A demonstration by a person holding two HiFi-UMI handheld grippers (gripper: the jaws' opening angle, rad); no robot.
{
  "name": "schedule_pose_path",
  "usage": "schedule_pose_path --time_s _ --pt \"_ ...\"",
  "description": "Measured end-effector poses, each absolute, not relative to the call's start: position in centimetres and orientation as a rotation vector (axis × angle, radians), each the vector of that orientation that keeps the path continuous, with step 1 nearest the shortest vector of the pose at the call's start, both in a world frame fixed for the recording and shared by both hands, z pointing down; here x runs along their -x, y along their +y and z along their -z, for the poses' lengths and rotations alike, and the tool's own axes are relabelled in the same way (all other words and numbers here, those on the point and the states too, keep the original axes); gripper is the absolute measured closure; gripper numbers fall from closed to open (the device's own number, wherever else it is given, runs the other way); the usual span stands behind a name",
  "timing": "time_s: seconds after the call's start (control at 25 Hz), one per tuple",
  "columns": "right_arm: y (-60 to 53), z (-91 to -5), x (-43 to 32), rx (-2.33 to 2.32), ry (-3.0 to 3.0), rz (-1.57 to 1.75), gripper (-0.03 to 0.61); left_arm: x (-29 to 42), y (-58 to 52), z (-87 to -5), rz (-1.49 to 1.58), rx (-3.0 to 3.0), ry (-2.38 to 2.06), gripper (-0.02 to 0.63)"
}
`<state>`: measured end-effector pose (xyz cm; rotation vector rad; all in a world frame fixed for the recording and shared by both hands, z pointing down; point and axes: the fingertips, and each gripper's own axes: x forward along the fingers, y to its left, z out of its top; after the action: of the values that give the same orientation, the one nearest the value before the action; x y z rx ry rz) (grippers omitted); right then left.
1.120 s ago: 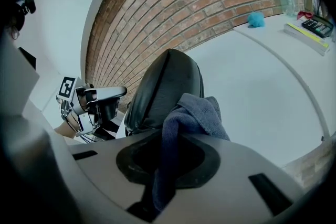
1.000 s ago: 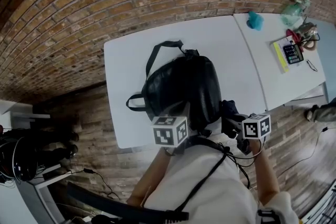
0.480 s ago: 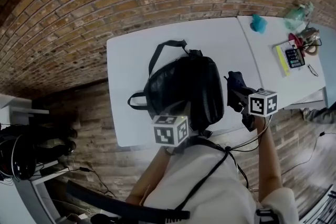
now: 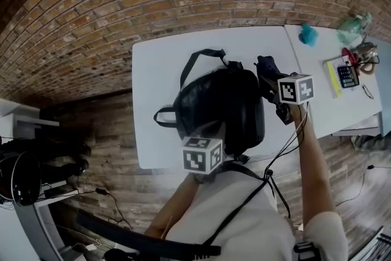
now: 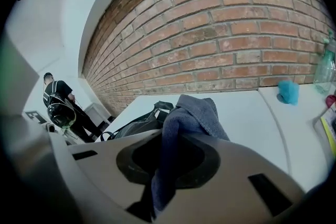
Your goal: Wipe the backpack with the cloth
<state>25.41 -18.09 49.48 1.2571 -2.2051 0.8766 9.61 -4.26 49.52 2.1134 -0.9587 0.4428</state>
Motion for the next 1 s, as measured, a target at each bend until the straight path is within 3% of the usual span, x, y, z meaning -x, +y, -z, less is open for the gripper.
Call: schedule_pose_path --time_s 1.0 --pt "-14.0 -51.7 -23.0 -1.120 -2.162 -0.869 0.531 -9.4 -3.9 -49.5 -0.432 -2.116 -0.948 0.609"
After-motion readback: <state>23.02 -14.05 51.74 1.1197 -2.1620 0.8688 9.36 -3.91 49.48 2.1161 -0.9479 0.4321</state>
